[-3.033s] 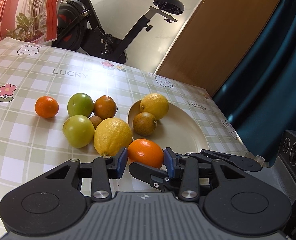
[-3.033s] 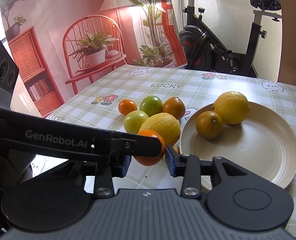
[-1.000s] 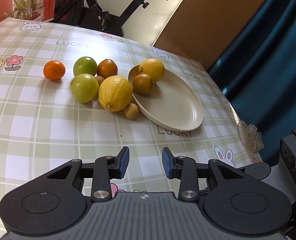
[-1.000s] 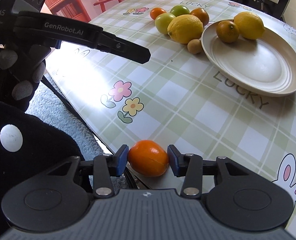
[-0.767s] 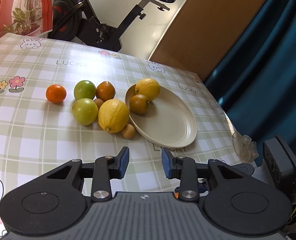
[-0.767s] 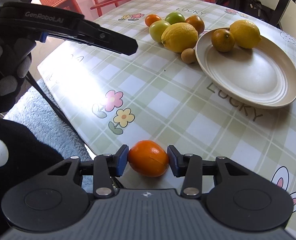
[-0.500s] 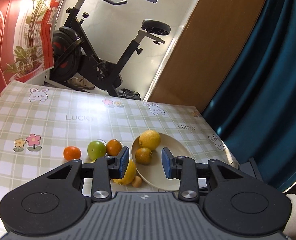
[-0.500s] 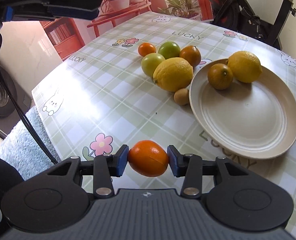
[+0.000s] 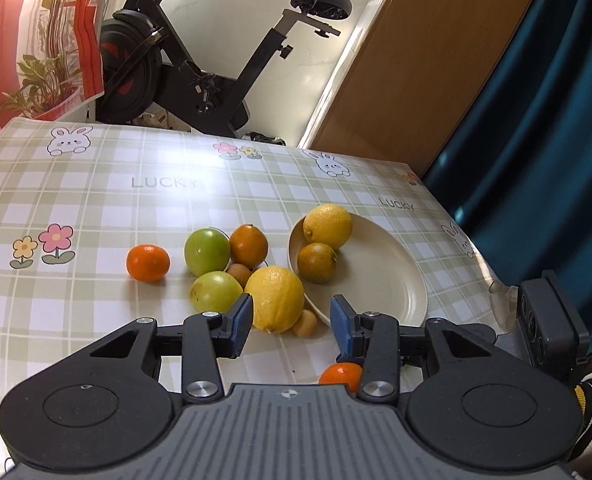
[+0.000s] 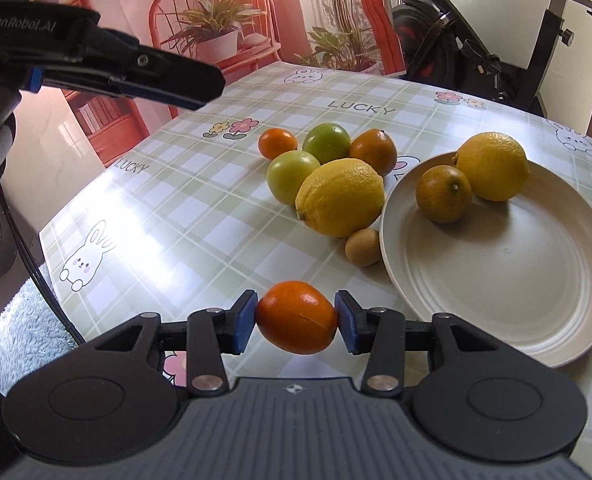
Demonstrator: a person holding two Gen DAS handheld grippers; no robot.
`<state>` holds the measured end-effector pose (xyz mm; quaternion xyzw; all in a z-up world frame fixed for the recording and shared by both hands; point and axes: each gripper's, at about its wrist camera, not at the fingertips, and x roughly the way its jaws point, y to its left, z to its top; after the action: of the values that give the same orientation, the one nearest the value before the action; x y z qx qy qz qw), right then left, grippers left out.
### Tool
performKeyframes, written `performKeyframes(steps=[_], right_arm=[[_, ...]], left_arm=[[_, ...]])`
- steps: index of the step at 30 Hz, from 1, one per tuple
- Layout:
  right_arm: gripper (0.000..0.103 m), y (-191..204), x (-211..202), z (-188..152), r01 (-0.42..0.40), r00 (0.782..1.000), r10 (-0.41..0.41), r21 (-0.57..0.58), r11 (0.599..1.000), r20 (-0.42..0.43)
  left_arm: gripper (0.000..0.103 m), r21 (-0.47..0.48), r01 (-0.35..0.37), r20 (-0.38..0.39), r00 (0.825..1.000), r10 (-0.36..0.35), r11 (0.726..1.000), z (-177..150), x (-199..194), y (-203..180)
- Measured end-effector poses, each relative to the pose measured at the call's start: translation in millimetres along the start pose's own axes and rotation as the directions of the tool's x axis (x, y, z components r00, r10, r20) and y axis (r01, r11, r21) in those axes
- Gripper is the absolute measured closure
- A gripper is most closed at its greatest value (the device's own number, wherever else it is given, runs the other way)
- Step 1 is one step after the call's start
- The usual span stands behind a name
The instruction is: Organize fruits
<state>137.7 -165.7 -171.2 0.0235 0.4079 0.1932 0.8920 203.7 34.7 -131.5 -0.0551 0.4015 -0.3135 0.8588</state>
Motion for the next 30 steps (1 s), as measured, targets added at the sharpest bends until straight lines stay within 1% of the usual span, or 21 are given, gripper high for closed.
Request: performKeyframes(steps=[3, 4, 5, 7, 9, 12, 14, 16, 17, 21, 22, 23, 25, 28, 30], right_arm=[[0.056, -1.2, -1.1, 1.4, 0.017, 1.0, -0.017, -0.004, 1.0, 0.003], [0.052, -1.0, -2.3, 1.8, 0.022, 1.0, -0.022, -0.01, 1.0, 0.006], [0.046, -0.2, -3.5, 2.3, 0.03, 1.0, -0.03, -0.018, 0.999, 0.007], [0.042, 1.2, -6.1, 2.3, 0.034, 0.999, -0.033, -0.027, 0.999, 0.01], [0.042, 1.0, -8.3, 0.2, 0.026, 1.0, -0.026, -0.021, 0.999, 0.001], [0.042, 5.4, -8.0, -9.4, 0.06, 0.998, -0.061, -0.063, 0.996, -0.023], [0.044, 5.6, -5.6, -16.6, 0.059, 0.997, -0.062, -0.074, 0.995, -0.038], [0.046, 2.2, -1.8, -20.5, 0.056, 0.997, -0.058, -0.059, 0.997, -0.045], [0.048, 0.5, -1.1, -20.8, 0.057, 0.997, -0.059, -0.05, 0.997, -0.039], [0.05, -4.5, -1.2, -17.6, 0.061, 0.998, -0.061, -0.022, 0.998, -0.007], [0.052, -5.7, -0.9, -16.6, 0.059, 0.998, -0.059, -0.018, 0.998, -0.003], [0.057, -6.5, -0.4, -15.7, 0.055, 0.998, -0.055, -0.013, 0.998, -0.001], [0.059, -7.1, 0.6, -15.3, 0.05, 0.999, -0.05, -0.009, 0.999, 0.003], [0.06, -8.3, 0.5, -16.1, 0.043, 0.999, -0.043, 0.005, 0.999, 0.015], [0.06, -9.4, 0.3, -16.5, 0.037, 0.999, -0.038, 0.017, 0.999, 0.022]], left_arm=[[0.058, -0.009, 0.023, -0.029, 0.999, -0.023, 1.0, -10.0, 9.9, 1.9], [0.058, -0.011, 0.028, -0.036, 0.999, -0.029, 1.0, -12.5, 12.5, 1.8], [0.058, -0.015, 0.034, -0.042, 0.999, -0.034, 0.999, -14.6, 16.6, 1.4], [0.058, -0.031, 0.049, -0.051, 0.997, -0.05, 0.998, -19.9, 22.3, 1.4], [0.058, -0.051, 0.071, -0.065, 0.995, -0.074, 0.996, -25.1, 28.9, 1.2], [0.058, -0.033, 0.067, -0.089, 0.994, -0.07, 0.997, -33.1, 37.9, -5.8], [0.058, -0.033, 0.07, -0.102, 0.992, -0.073, 0.997, -36.9, 44.9, -9.2], [0.058, -0.037, 0.075, -0.107, 0.991, -0.079, 0.996, -38.6, 49.0, -12.4], [0.058, -0.038, 0.079, -0.108, 0.991, -0.082, 0.996, -38.8, 50.2, -14.2], [0.058, -0.038, 0.089, -0.115, 0.989, -0.093, 0.995, -37.7, 60.9, -20.9], [0.058, -0.038, 0.086, -0.121, 0.989, -0.09, 0.996, -37.2, 65.0, -21.3], [0.058, -0.04, 0.083, -0.125, 0.988, -0.087, 0.996, -37.6, 67.1, -21.1], [0.058, -0.047, 0.073, -0.133, 0.988, -0.079, 0.996, -39.7, 70.8, -20.1], [0.058, -0.06, 0.066, -0.141, 0.987, -0.074, 0.996, -43.5, 73.0, -18.5], [0.058, -0.047, 0.061, -0.144, 0.987, -0.067, 0.997, -46.5, 74.2, -19.9]])
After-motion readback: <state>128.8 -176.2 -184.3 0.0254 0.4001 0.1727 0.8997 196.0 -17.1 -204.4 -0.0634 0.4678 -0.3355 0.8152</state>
